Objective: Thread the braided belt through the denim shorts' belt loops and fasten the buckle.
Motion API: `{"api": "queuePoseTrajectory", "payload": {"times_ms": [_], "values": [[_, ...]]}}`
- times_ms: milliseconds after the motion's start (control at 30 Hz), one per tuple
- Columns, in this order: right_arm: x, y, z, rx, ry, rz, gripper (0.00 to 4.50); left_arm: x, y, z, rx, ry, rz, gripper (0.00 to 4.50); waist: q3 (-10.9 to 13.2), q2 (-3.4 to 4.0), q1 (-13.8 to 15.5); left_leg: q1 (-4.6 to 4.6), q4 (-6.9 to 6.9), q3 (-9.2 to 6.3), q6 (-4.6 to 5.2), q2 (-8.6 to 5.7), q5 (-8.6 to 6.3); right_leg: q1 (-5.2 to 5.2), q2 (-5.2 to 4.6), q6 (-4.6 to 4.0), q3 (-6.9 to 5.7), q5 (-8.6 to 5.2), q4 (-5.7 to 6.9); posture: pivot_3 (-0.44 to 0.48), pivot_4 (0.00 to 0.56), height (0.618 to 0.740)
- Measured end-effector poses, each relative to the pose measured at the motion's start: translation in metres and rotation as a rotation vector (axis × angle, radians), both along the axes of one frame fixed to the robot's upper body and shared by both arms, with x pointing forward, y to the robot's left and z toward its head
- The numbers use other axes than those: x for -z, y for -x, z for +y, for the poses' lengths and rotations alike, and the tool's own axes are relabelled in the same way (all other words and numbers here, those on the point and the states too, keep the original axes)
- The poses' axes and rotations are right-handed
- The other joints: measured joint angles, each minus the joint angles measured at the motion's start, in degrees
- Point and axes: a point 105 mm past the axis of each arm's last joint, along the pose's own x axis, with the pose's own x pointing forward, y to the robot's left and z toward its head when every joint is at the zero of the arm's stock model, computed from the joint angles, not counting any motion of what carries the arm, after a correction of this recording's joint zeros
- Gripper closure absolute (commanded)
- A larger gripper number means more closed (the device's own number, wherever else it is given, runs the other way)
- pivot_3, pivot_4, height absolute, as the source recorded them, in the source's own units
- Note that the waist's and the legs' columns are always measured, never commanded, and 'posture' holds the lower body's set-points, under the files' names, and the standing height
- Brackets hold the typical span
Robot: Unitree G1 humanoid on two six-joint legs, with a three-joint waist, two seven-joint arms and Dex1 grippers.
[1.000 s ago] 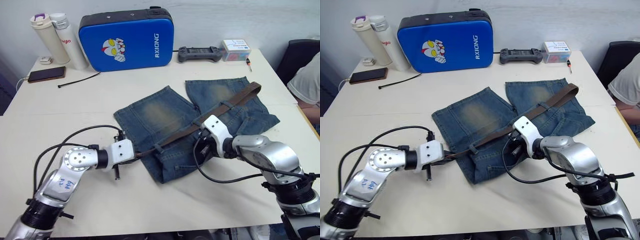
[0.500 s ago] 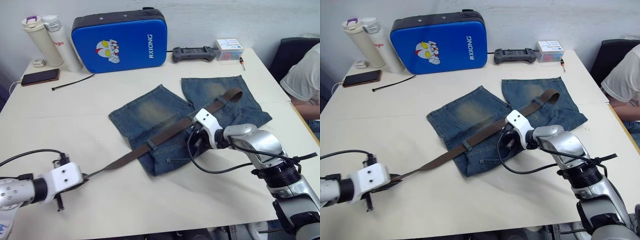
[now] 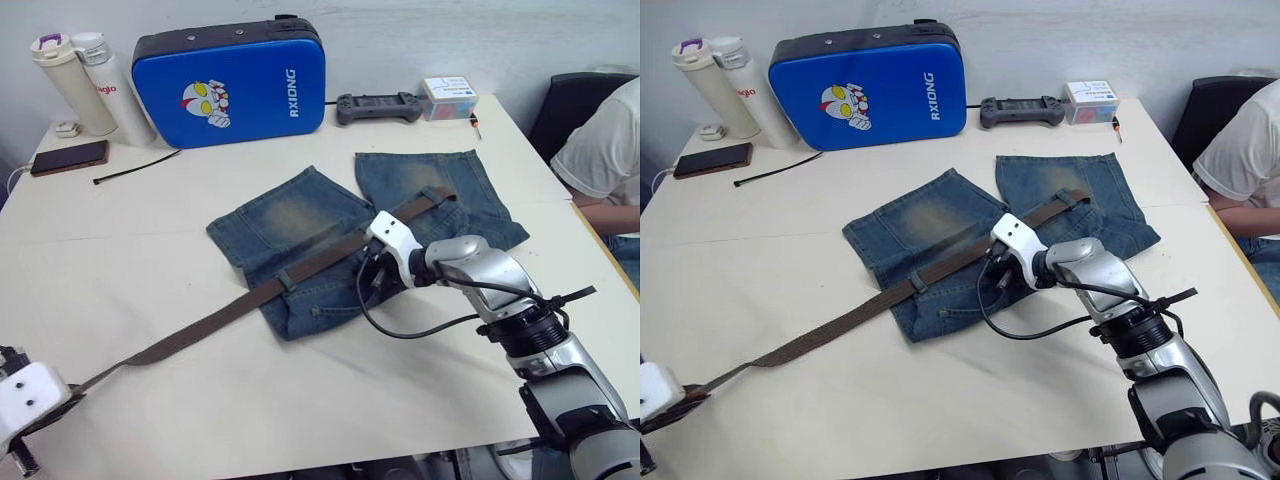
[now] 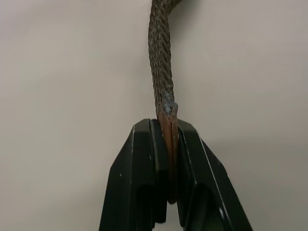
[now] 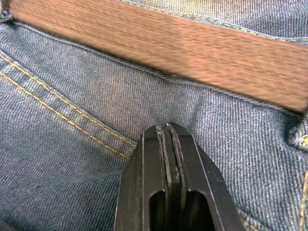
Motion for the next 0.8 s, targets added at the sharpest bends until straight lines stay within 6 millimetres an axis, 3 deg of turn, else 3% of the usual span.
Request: {"api": "queuePoseTrajectory", "payload": {"times_ms": [400, 733, 800], "values": [[0.000, 0.002, -0.001, 0.007, -0.005, 0.001, 4.50, 0.002, -0.002, 0.016, -0.074, -0.015, 0.024, 4.43, 0.0, 0.02, 0.1, 0.00, -0.09, 0.00, -0.04, 0.00, -0.05, -0.02, -0.01, -0.05, -0.02, -0.03, -0.04, 0.000, 0.150, 0.740], [-0.005, 0.009, 0.000, -0.018, -0.025, 0.027, 4.50, -0.023, -0.036, -0.008, -0.056, 0.210, -0.128, 0.22, 0.0, 0.04, 0.2, -0.14, -0.10, -0.01, -0.05, 0.01, -0.07, -0.14, -0.01, -0.04, -0.08, -0.03, -0.09, 0.000, 0.150, 0.740], [-0.009, 0.015, 0.003, -0.045, -0.061, 0.051, 4.50, -0.036, -0.042, -0.014, -0.026, 0.241, -0.163, 0.04, 0.1, 0.09, 0.2, -0.21, -0.10, 0.00, -0.05, 0.01, -0.07, -0.20, 0.00, -0.04, -0.09, -0.02, -0.11, 0.000, 0.150, 0.740]]}}
